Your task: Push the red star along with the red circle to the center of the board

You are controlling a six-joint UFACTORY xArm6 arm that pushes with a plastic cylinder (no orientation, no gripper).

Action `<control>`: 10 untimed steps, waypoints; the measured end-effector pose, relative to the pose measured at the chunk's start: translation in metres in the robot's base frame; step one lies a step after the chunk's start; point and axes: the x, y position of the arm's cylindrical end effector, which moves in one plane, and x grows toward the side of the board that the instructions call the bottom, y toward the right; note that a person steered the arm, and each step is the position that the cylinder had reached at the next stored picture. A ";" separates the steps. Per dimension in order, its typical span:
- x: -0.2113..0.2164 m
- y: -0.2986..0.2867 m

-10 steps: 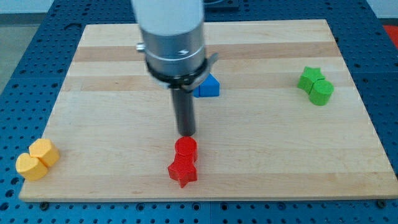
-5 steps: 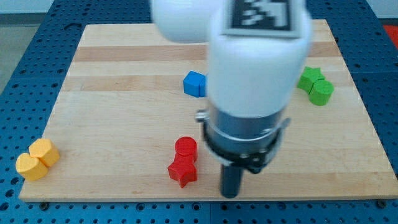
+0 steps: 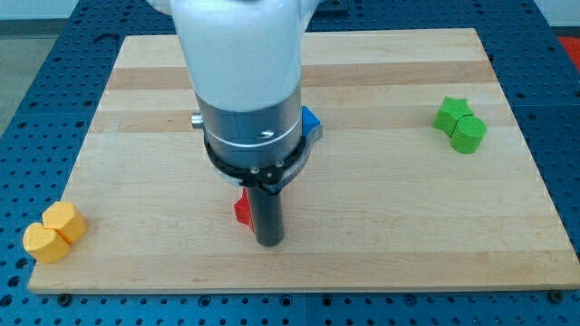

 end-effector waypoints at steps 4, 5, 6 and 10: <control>-0.015 -0.026; -0.030 -0.024; -0.045 -0.023; -0.077 -0.025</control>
